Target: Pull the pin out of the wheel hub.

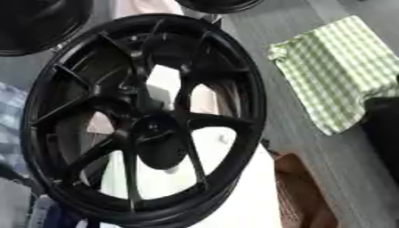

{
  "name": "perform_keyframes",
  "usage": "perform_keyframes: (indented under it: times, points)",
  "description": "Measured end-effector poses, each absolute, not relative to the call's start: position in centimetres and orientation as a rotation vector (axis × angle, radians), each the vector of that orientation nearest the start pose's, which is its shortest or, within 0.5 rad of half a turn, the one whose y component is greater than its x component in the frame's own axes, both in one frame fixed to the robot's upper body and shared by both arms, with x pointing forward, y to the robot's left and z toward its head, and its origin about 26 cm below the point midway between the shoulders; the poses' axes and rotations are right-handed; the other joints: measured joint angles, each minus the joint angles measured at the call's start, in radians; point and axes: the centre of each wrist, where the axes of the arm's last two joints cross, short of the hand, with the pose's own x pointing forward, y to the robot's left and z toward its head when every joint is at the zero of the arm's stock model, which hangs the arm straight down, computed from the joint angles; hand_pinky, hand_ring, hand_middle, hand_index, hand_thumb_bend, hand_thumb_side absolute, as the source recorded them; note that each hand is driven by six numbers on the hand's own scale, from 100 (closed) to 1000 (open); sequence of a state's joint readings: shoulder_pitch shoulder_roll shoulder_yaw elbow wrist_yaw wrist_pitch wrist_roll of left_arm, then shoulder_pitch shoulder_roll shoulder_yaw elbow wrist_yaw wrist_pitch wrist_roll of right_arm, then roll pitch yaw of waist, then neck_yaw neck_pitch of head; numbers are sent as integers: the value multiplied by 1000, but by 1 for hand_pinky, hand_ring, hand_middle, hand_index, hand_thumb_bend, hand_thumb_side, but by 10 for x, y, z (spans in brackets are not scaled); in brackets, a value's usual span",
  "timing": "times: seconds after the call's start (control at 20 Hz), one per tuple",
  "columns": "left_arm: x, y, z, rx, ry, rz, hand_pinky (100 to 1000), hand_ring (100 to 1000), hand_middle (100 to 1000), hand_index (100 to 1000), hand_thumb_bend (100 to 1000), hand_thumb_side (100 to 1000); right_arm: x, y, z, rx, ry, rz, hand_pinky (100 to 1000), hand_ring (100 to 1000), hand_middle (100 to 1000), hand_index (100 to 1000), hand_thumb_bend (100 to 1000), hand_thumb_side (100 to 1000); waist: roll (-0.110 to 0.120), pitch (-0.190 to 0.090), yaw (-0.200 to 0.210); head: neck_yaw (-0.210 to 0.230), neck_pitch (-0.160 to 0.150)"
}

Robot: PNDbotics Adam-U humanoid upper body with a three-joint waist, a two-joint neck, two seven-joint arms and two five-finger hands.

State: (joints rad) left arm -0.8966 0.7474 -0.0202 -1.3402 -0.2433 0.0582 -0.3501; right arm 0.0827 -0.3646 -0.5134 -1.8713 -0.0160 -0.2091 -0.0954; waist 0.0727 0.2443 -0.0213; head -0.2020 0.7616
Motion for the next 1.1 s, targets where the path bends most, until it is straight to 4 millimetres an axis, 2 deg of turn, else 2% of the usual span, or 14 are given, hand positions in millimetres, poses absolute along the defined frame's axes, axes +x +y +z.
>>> perform_keyframes:
  times: [0.15, 0.25, 0.3, 0.35, 0.4, 0.45, 0.5, 0.55, 0.6, 0.7, 0.85, 1.05, 1.1]
  points:
    - [409, 386, 314, 801, -1816, -759, 604, 440, 209, 445, 100, 313, 215, -438, 121, -823, -2028, -41, 683, 613, 581, 777, 668, 269, -12, -7, 6, -4, 2]
    - [410, 402, 299, 834, -1781, -705, 654, 499, 313, 548, 100, 293, 215, -438, 121, -824, -2032, -44, 683, 613, 581, 776, 663, 259, -19, -10, 8, -6, 3]
    - [411, 408, 292, 849, -1765, -701, 699, 560, 406, 640, 100, 289, 215, -438, 121, -824, -2034, -45, 683, 613, 581, 776, 663, 259, -21, -10, 9, -8, 3]
    - [412, 413, 285, 853, -1750, -710, 790, 704, 582, 785, 100, 281, 215, -438, 121, -822, -2035, -48, 683, 613, 581, 776, 663, 259, -24, -11, 9, -9, 3]
    - [413, 417, 278, 848, -1736, -727, 834, 763, 667, 833, 100, 276, 215, -438, 121, -820, -2037, -50, 683, 613, 581, 776, 662, 260, -26, -12, 8, -11, 3]
    - [414, 419, 272, 844, -1722, -752, 932, 857, 799, 905, 100, 653, 215, -438, 121, -819, -2038, -52, 683, 613, 581, 776, 662, 260, -28, -12, 8, -11, 3]
    - [414, 422, 267, 850, -1702, -783, 973, 892, 842, 934, 100, 932, 215, -438, 121, -817, -2039, -53, 683, 613, 580, 776, 662, 260, -29, -12, 7, -11, 3]
    - [414, 424, 264, 863, -1680, -814, 982, 897, 850, 942, 202, 1000, 214, -438, 121, -815, -2040, -56, 683, 612, 580, 776, 662, 260, -29, -12, 7, -11, 3]
    - [414, 426, 261, 880, -1653, -843, 977, 892, 842, 935, 261, 1000, 214, -438, 121, -813, -2042, -58, 683, 612, 580, 776, 662, 261, -29, -13, 7, -11, 3]
    - [414, 432, 258, 922, -1591, -857, 980, 896, 839, 926, 242, 1000, 214, -438, 121, -812, -2042, -60, 682, 612, 580, 776, 662, 262, -29, -13, 7, -11, 3]
    - [414, 438, 256, 1013, -1498, -829, 971, 888, 828, 914, 163, 1000, 214, -438, 121, -812, -2042, -60, 682, 612, 580, 776, 662, 262, -28, -16, 6, -11, 3]
    - [414, 439, 255, 1066, -1445, -802, 941, 863, 798, 894, 100, 1000, 213, -438, 120, -815, -2040, -60, 682, 612, 580, 776, 662, 263, -28, -17, 3, -11, 3]
    - [414, 438, 254, 1061, -1444, -796, 894, 810, 736, 861, 100, 904, 213, -438, 120, -815, -2040, -61, 682, 611, 580, 776, 662, 263, -28, -17, 3, -11, 3]
